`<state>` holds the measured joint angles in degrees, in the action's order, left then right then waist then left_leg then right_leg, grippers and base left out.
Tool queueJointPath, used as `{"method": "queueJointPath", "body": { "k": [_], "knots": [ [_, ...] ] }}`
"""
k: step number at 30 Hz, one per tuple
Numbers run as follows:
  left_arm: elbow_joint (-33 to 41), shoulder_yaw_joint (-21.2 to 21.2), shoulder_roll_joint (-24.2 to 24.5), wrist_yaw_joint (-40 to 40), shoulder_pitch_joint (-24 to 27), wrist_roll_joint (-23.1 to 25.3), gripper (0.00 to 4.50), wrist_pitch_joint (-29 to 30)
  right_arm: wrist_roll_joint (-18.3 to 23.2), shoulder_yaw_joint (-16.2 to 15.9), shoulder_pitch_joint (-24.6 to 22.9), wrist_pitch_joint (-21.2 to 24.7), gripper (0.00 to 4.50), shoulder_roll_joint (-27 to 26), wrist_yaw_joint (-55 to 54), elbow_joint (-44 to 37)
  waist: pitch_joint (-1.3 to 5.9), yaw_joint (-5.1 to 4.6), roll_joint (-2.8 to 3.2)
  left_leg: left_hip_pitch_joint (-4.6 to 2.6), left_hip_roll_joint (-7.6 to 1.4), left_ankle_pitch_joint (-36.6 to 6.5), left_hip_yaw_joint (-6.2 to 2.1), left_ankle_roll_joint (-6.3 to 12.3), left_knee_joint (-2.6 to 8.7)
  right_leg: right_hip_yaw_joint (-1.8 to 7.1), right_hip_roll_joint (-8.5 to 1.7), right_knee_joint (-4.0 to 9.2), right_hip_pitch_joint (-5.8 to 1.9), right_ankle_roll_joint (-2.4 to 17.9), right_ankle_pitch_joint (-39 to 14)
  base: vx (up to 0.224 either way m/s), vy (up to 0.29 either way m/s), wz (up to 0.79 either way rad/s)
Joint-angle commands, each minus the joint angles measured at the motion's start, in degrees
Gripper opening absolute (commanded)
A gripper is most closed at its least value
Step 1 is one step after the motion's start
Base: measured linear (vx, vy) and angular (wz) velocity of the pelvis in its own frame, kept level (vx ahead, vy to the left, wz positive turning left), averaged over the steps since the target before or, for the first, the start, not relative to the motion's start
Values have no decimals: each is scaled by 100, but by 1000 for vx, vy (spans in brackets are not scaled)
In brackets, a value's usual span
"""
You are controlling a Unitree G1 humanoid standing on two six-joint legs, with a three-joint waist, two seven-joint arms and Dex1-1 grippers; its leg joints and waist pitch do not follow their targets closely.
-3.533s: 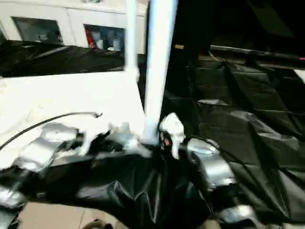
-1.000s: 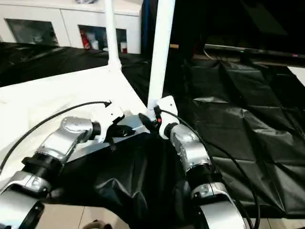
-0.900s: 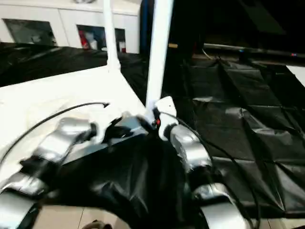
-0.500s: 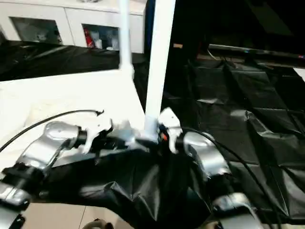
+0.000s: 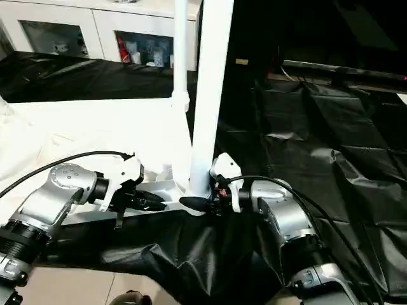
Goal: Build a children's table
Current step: Rotate leg to tighten
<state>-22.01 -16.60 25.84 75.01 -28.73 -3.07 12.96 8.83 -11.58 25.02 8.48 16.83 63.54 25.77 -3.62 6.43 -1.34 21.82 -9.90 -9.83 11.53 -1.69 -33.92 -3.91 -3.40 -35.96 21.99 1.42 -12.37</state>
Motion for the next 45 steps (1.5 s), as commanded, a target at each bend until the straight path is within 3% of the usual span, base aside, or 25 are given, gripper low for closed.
{"method": "queueJointPath", "body": {
  "k": [1, 7, 12, 16, 17, 19, 22, 25, 32, 37, 40, 42, 45],
  "knots": [
    [-18, -5, -304, -228, -156, -115, 0, -176, -19, -3, -8, 38, 274, -165, -277, 31, 376, -31, -17, -144, -432, -1058, -198, 122, 405, 363, -612, 459, -197, 1199, -948, 0, 0, 0],
    [-676, 226, -798, -1497, -563, 196, 0, -39, -301, 351, 327, 3, 274, -799, -1985, 814, 377, -108, -12, -164, -412, -1227, -226, -103, 419, 361, -631, 492, -188, 1151, -1319, 0, 0, 0],
    [-1244, 316, -1312, -2528, -993, 414, 0, -49, -247, 689, 690, 156, 273, -1474, -3304, 1387, 393, -158, 5, -155, -404, -1012, -213, -56, 404, 371, -622, 464, -189, 1199, -906, 0, 0, 0],
    [-1587, 367, -1622, -2924, -1241, 481, 0, -235, -494, 605, 928, -195, 273, -1842, -3711, 1728, 405, -154, 1, -141, -391, -879, -198, 17, 388, 365, -629, 445, -217, 1256, -560, 0, 0, 0],
    [-1598, 360, -1646, -2910, -1255, 473, 0, -256, -525, 557, 949, -247, 273, -1869, -3655, 1754, 402, -145, 3, -140, -397, -896, -201, 35, 387, 365, -638, 450, -222, 1246, -588, 0, 0, 0],
    [-1564, 334, -1643, -2796, -1234, 457, 0, -310, -341, 619, 958, -122, 342, -1906, -3384, 1722, 399, -141, 3, -138, -405, -923, -202, 99, 390, 367, -634, 455, -228, 1222, -622, 0, 0, 0],
    [-1392, 294, -1519, -2397, -1083, 368, 0, -425, -284, 594, 918, -73, 342, -1747, -3023, 1596, 399, -142, 8, -141, -413, -952, -205, 139, 395, 361, -624, 451, -224, 1222, -630, 0, 0, 0],
    [-1339, 255, -1405, -2076, -982, 299, 0, -564, -336, 516, 869, -127, 389, -1570, -2740, 1525, 402, -141, 6, -137, -415, -900, -203, 156, 390, 362, -630, 444, -229, 1253, -541, 0, 0, 0],
    [-1025, 31, -939, -1290, -678, 345, 0, -720, -131, 303, 525, -163, 390, -928, -1347, 873, 391, -117, 12, -127, -426, -937, -206, 260, 389, 355, -622, 449, -245, 1249, -583, 0, 0, 0],
    [-968, 74, -770, -916, -578, 258, 0, -830, 11, 235, 346, -3, 390, -579, -599, 537, 377, -93, 24, -143, -449, -1141, -204, 185, 403, 351, -614, 468, -226, 1226, -878, 0, 0, 0],
    [-550, 107, -535, -225, -378, -77, 0, -557, 82, 171, 169, -10, 390, -258, -57, 245, 383, -68, 29, -147, -458, -1152, -198, 143, 404, 359, -629, 454, -216, 1267, -876, 0, 0, 0],
    [-394, 83, -458, -36, -307, -155, 0, -451, 82, 138, 123, -23, 390, -185, 45, 162, 388, -57, 33, -134, -454, -1037, -191, 194, 397, 352, -614, 432, -212, 1311, -690, 0, 0, 0],
    [-215, 27, -336, 167, -226, -213, 0, -326, 91, 92, 70, -4, 390, -99, 167, 63, 376, -36, 41, -144, -452, -1090, -188, 195, 398, 352, -620, 454, -196, 1325, -835, 0, 0, 0]
  ]
}}
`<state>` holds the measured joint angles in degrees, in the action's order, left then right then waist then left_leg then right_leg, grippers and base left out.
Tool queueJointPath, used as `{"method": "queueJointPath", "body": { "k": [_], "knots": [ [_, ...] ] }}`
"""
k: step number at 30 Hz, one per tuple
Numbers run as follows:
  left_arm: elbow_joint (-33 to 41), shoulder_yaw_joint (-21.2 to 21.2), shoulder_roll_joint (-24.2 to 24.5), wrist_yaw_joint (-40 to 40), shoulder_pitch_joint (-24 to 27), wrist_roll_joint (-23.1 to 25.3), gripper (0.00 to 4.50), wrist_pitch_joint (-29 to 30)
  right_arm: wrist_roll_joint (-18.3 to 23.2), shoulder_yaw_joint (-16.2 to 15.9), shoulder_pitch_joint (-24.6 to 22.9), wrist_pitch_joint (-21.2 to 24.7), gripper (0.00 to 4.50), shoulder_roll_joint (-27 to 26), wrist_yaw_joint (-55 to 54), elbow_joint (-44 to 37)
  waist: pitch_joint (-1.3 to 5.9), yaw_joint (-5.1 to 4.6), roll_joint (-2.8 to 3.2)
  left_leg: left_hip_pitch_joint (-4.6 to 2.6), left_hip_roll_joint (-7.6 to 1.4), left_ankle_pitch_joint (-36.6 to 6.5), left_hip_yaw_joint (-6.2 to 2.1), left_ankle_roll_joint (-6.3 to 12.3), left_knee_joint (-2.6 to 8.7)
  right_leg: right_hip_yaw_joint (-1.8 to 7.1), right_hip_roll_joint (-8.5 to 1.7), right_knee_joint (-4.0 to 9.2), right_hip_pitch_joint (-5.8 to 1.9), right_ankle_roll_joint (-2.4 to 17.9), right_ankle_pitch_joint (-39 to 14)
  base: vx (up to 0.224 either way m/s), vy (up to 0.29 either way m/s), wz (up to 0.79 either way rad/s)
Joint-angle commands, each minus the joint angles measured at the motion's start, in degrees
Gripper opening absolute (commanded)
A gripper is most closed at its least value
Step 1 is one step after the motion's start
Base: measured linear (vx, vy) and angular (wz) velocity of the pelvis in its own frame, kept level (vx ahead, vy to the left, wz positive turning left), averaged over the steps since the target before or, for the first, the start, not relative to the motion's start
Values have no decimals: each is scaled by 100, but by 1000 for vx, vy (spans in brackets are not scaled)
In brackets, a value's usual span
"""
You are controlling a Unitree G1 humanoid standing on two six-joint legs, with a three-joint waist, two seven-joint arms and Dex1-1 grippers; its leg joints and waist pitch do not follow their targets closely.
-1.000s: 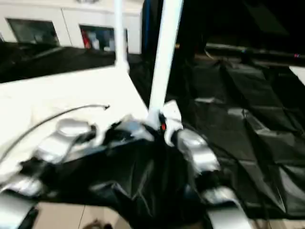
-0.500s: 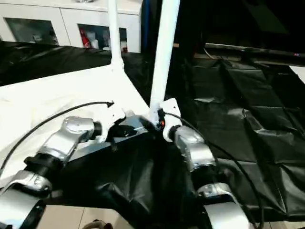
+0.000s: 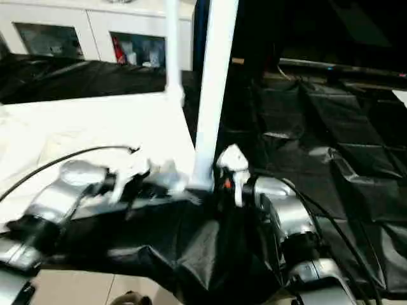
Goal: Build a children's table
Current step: Rotate leg to tighten
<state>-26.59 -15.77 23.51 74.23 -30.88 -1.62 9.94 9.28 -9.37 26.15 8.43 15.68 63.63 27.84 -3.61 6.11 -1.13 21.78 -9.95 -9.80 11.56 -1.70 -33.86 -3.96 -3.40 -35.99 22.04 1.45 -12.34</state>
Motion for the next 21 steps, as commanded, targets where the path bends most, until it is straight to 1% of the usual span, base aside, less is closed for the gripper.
{"method": "queueJointPath", "body": {
  "k": [1, 2, 5, 9, 12, 15, 16, 17, 18, 19, 20, 21],
  "knots": [
    [272, -78, -58, 294, 9, -363, 0, -26, 56, -147, -57, 22, 374, 41, 188, -171, 373, 4, 21, -141, -445, -1140, -198, 166, 397, 356, -617, 458, -201, 1297, -933, 0, 0, 0],
    [282, -90, -32, 319, 20, -363, 0, -30, 63, -155, -65, 36, 374, 53, 203, -184, 371, 10, 23, -146, -446, -1170, -197, 154, 401, 359, -616, 471, -195, 1281, -982, 0, 0, 0],
    [246, -52, 21, 362, 48, -324, 0, -105, 57, -158, -113, 116, 346, 75, 302, -253, 370, 16, 17, -154, -446, -1247, -206, 86, 411, 364, -618, 479, -190, 1235, -1097, 0, 0, 0],
    [377, -16, 60, 359, 93, -330, 0, 9, 91, -209, -144, 161, 311, 98, 338, -321, 379, 23, 18, -155, -447, -1180, -206, 81, 410, 365, -618, 464, -193, 1235, -983, 0, 0, 0],
    [330, -3, 46, 247, 75, -348, 0, -19, 88, -239, -172, 184, 286, 64, 319, -337, 377, 22, 15, -147, -440, -1151, -204, 98, 406, 362, -620, 465, -197, 1247, -945, 0, 0, 0],
    [228, 60, -61, 37, 24, -322, 0, -65, 62, -202, -187, 263, 279, -21, 116, -310, 375, 20, 16, -147, -437, -1183, -205, 86, 406, 362, -620, 471, -196, 1233, -1010, 0, 0, 0],
    [201, 77, -90, -27, 9, -312, 0, -68, 58, -185, -188, 300, 277, -45, 52, -299, 373, 20, 16, -156, -440, -1203, -209, 74, 412, 362, -619, 478, -187, 1231, -1042, 0, 0, 0],
    [162, 104, -136, -123, -14, -293, 0, -67, 52, -157, -189, 366, 276, -84, -51, -284, 369, 12, 12, -146, -434, -1207, -208, 63, 414, 365, -618, 480, -193, 1223, -1069, 0, 0, 0],
    [154, 108, -144, -143, -20, -287, 0, -66, 46, -152, -186, 372, 276, -93, -81, -275, 371, 13, 14, -155, -438, -1230, -212, 50, 415, 364, -621, 481, -190, 1215, -1101, 0, 0, 0],
    [-199, 211, -434, -941, -261, -46, 0, -25, -190, 10, -47, 445, 275, -450, -1142, 88, 366, 0, -6, -157, -435, -1223, -213, 35, 419, 367, -621, 485, -182, 1194, -1159, 0, 0, 0],
    [-268, 227, -487, -1082, -309, -5, 0, -29, -231, 41, -18, 442, 275, -521, -1339, 162, 358, -19, 1, -164, -428, -1217, -205, 1, 419, 376, -616, 495, -156, 1190, -1192, 0, 0, 0],
    [-334, 242, -538, -1213, -354, 32, 0, -37, -269, 72, 10, 435, 275, -592, -1531, 236, 347, -32, -16, -179, -414, -1350, -230, -103, 428, 370, -644, 520, -160, 1161, -1493, 0, 0, 0]
  ]
}}
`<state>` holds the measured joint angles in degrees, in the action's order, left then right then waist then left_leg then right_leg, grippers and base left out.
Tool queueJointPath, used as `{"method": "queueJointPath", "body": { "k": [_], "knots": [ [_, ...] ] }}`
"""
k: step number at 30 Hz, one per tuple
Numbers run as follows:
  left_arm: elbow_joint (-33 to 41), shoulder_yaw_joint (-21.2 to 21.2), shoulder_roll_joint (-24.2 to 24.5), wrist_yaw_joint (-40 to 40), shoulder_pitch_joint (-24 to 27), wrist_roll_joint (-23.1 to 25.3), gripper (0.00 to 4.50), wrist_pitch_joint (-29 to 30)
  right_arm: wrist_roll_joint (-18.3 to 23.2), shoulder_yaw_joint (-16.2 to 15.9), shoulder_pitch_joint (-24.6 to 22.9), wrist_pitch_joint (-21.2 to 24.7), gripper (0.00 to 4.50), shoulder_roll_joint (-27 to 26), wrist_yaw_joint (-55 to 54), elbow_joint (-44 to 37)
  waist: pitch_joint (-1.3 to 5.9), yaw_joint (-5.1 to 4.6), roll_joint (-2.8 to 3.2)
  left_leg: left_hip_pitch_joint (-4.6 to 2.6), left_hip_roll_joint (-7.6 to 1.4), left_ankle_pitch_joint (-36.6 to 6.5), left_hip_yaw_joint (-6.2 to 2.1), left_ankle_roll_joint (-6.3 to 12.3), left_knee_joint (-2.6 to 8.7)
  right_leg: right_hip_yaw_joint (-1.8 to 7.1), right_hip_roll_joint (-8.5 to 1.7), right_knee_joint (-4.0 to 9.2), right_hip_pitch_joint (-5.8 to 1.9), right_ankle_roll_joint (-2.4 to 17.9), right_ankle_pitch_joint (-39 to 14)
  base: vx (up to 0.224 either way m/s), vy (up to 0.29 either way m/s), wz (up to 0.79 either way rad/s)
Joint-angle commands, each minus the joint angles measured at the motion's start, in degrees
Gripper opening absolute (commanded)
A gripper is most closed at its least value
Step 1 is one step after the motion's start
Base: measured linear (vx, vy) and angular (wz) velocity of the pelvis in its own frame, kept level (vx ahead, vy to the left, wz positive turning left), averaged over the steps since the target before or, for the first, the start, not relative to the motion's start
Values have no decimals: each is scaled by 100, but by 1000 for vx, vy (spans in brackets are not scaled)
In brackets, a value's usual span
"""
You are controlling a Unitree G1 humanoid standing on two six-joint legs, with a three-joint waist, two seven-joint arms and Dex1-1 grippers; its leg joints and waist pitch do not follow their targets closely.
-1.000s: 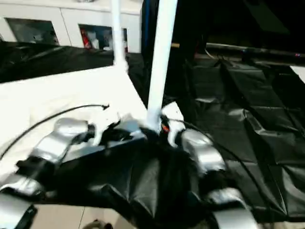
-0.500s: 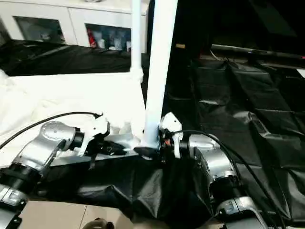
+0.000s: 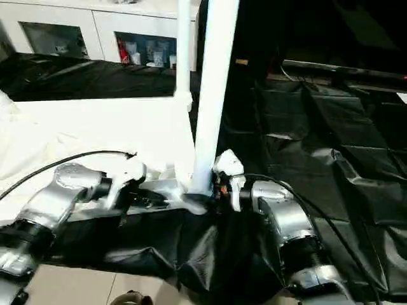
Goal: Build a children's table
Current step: Rotate leg to tighten
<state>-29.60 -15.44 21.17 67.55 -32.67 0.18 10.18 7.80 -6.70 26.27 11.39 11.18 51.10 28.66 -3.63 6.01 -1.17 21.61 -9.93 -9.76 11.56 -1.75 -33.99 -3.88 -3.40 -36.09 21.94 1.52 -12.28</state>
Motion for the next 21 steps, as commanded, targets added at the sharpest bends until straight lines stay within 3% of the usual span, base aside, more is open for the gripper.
{"method": "queueJointPath", "body": {
  "k": [1, 7, 10, 11, 14, 21],
  "knots": [
    [-109, 236, -381, -716, -237, -117, 0, -56, -156, -144, 45, 140, 275, -247, -537, 264, 359, -26, -13, -159, -415, -1375, -238, -136, 441, 356, -650, 529, -166, 1125, -1596, 0, 0, 0],
    [-638, 293, -991, -1903, -734, 99, 0, 104, -266, 150, 460, 99, 274, -1099, -2209, 1019, 376, -104, -5, -143, -401, -1120, -218, -83, 431, 373, -633, 509, -166, 1123, -1164, 0, 0, 0],
    [-841, 315, -1161, -2054, -869, 174, 0, -22, -532, -10, 615, -311, 274, -1321, -2363, 1234, 392, -100, 2, -140, -404, -1051, -211, -48, 422, 368, -637, 498, -194, 1148, -905, 0, 0, 0],
    [-833, 302, -1163, -2001, -862, 161, 0, -58, -498, -1, 625, -342, 274, -1335, -2292, 1239, 389, -96, -1, -134, -398, -1037, -206, -9, 420, 369, -631, 493, -198, 1152, -825, 0, 0, 0],
    [-710, 260, -1121, -1740, -759, 82, 0, -160, -273, 102, 619, -261, 343, -1361, -2023, 1171, 380, -96, 17, -135, -406, -1093, -210, 42, 427, 373, -634, 505, -204, 1149, -852, 0, 0, 0],
    [-283, 143, -869, -830, -396, -158, 0, -234, -309, -115, 476, -376, 390, -970, -1248, 957, 391, -106, -1, -109, -417, -987, -209, 148, 415, 371, -645, 472, -234, 1216, -653, 0, 0, 0]
  ]
}}
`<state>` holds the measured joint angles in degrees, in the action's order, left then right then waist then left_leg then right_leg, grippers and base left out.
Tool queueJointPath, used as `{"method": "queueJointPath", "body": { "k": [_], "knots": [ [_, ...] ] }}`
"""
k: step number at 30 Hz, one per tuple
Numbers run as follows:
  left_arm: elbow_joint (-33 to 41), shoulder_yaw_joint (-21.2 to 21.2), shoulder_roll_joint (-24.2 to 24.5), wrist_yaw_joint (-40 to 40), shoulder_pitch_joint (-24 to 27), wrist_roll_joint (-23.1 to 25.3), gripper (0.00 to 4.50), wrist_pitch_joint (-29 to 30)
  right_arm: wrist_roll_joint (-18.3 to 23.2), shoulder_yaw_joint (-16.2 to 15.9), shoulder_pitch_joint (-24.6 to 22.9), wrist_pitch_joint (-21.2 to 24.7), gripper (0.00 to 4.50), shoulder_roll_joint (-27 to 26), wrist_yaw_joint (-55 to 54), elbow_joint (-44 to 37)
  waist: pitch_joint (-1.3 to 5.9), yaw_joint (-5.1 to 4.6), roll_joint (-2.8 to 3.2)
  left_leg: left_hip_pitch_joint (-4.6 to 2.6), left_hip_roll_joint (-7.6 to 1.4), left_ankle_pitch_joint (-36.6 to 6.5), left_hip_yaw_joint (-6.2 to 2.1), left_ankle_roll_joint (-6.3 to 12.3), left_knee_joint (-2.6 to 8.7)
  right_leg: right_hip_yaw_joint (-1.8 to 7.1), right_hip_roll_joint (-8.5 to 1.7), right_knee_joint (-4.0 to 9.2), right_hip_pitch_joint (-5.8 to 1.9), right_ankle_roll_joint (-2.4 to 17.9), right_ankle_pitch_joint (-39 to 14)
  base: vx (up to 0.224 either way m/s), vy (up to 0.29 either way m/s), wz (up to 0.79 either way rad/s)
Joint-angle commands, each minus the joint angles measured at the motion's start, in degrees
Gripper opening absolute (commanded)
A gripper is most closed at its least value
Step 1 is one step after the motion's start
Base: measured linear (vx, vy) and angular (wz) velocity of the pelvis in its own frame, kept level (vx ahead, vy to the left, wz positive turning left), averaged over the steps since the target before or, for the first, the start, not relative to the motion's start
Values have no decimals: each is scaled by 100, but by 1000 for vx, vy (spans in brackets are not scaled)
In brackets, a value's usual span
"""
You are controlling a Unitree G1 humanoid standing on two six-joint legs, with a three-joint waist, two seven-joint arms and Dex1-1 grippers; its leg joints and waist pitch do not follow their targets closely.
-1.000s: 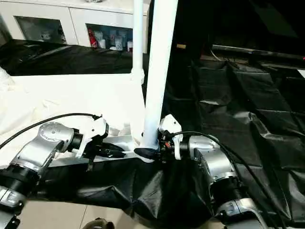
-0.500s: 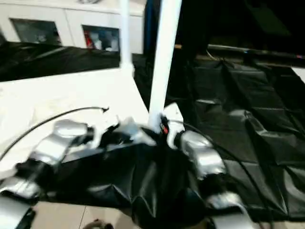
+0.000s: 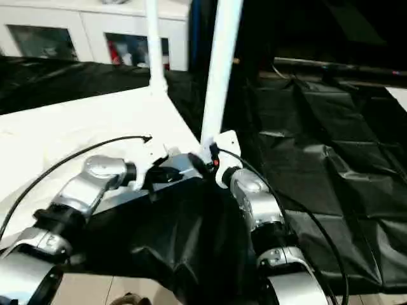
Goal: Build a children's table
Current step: Rotate leg to tighten
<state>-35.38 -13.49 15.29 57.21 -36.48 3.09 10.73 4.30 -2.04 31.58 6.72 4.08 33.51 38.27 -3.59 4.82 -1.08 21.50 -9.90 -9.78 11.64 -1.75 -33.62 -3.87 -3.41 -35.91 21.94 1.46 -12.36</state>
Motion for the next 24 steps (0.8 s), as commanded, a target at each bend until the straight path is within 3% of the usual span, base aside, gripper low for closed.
{"method": "queueJointPath", "body": {
  "k": [1, 8, 11, 12, 17, 24],
  "knots": [
    [394, -97, -157, 451, 89, -476, 0, -366, 57, -626, -119, 41, 390, -64, 856, -94, 385, 13, -15, -105, -417, -966, -214, 181, 375, 365, -634, 456, -232, 1241, -629, 0, 0, 0],
    [845, -133, 246, 1398, 380, -755, 0, -202, 159, -720, -374, -187, 390, 644, 2098, -546, 374, 65, -7, -114, -446, -1057, -205, 224, 381, 356, -615, 455, -217, 1239, -809, 0, 0, 0],
    [865, -146, 275, 1440, 389, -749, 0, -178, 166, -717, -381, -230, 390, 679, 2151, -562, 360, 54, -11, -127, -441, -1153, -201, 204, 385, 362, -623, 478, -193, 1263, -959, 0, 0, 0],
    [1031, -192, 419, 1713, 480, -790, 0, -97, 397, -744, -464, -34, 390, 881, 2692, -824, 353, 60, -10, -129, -437, -1207, -206, 178, 389, 364, -624, 493, -201, 1249, -1091, 0, 0, 0],
    [1231, -250, 590, 2015, 593, -855, 0, 51, 524, -886, -566, 143, 345, 1093, 3190, -1083, 367, 127, -17, -119, -450, -1080, -197, 216, 381, 358, -616, 466, -205, 1227, -1004, 0, 0, 0],
    [1378, -261, 686, 2138, 658, -888, 0, 185, 507, -976, -643, 253, 289, 1143, 3364, -1143, 366, 151, -24, -122, -442, -1073, -203, 176, 386, 356, -615, 472, -192, 1212, -1057, 0, 0, 0]
  ]
}}
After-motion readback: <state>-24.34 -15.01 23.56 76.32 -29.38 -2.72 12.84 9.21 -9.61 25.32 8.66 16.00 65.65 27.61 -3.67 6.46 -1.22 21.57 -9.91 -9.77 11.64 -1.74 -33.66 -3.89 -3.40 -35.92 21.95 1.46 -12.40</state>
